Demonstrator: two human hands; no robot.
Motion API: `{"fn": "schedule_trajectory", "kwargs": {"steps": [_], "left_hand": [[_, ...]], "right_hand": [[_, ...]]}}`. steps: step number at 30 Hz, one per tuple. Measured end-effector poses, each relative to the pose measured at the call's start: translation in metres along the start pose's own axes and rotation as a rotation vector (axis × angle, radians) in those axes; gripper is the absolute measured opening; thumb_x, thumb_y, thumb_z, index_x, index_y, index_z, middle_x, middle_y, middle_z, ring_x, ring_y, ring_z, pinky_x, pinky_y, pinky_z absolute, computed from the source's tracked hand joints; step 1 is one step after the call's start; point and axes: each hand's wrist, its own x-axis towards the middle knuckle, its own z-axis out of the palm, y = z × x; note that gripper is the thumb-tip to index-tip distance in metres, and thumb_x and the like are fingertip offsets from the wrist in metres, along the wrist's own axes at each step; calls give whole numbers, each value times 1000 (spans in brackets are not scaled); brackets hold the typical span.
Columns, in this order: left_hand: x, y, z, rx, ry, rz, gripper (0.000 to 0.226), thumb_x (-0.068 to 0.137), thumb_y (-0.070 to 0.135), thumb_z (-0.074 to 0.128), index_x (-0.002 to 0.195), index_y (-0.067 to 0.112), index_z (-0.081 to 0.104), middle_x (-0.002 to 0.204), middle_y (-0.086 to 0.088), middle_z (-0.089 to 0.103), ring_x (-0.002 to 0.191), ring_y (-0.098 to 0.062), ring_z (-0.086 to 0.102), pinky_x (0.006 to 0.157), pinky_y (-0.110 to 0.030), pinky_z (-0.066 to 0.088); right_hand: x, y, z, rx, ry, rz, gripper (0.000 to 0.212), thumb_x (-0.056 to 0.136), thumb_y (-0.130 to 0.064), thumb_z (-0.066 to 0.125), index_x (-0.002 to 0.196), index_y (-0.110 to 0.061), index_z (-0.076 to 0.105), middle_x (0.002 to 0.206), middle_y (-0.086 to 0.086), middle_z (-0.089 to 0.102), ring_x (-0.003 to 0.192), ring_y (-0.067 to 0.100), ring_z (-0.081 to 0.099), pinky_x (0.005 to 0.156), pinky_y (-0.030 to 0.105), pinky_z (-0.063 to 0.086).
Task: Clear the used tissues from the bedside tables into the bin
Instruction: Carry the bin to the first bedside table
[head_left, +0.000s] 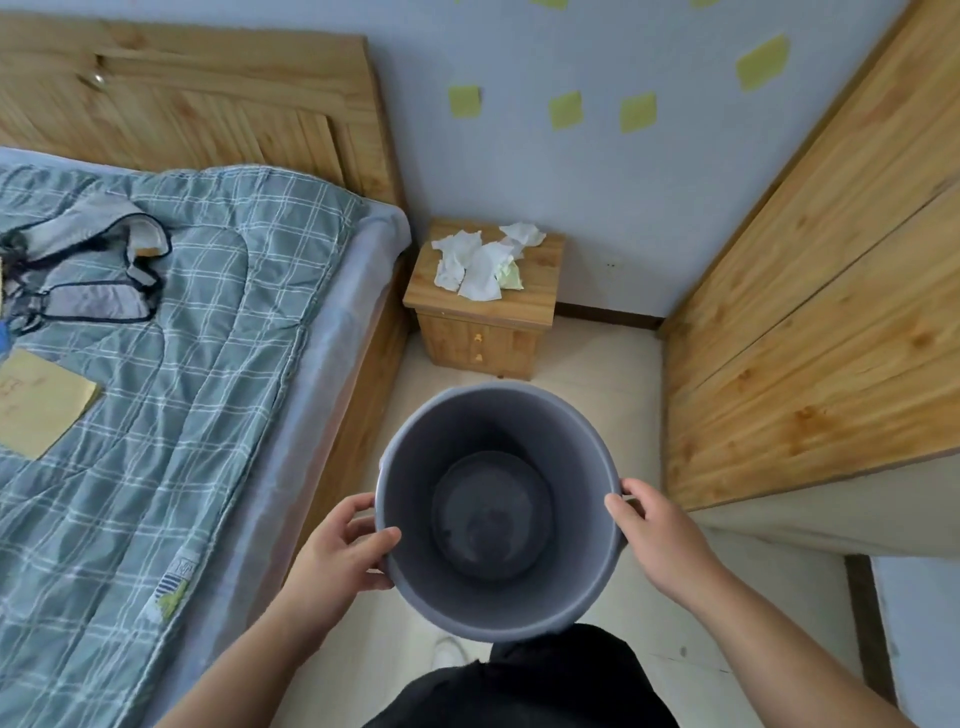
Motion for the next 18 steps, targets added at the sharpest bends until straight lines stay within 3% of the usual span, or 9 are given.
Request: {"fn": "schedule_trajectory", "kwargs": {"steps": [6, 10, 18], "left_hand": [[60, 41, 3, -45, 35, -7, 28, 99, 12, 73, 121, 28, 69, 108, -7, 82, 87, -29, 79, 72, -41, 66], [95, 66, -4, -80, 12, -17, 28, 98, 14, 75, 113, 37, 73, 110, -8, 82, 90, -31, 80, 69, -36, 65], [202, 96, -34, -54, -74, -59, 41, 76, 39, 83, 115, 38, 73, 113, -9, 81, 90, -31, 80, 70, -40, 66]], "right_hand": [[82, -38, -24, -9, -39, -19, 15, 103, -40, 52, 95, -35, 63, 86, -20, 71, 75, -1, 64, 65, 29, 49], [122, -59, -32, -17, -42, 3, 16, 102, -40, 53, 93, -33, 64, 85, -22, 70, 74, 0, 64, 64, 29, 49], [197, -89, -16, -9, 1, 91, 15, 100, -41, 54, 89, -35, 63, 83, -16, 71, 72, 5, 64, 66, 33, 51]]}}
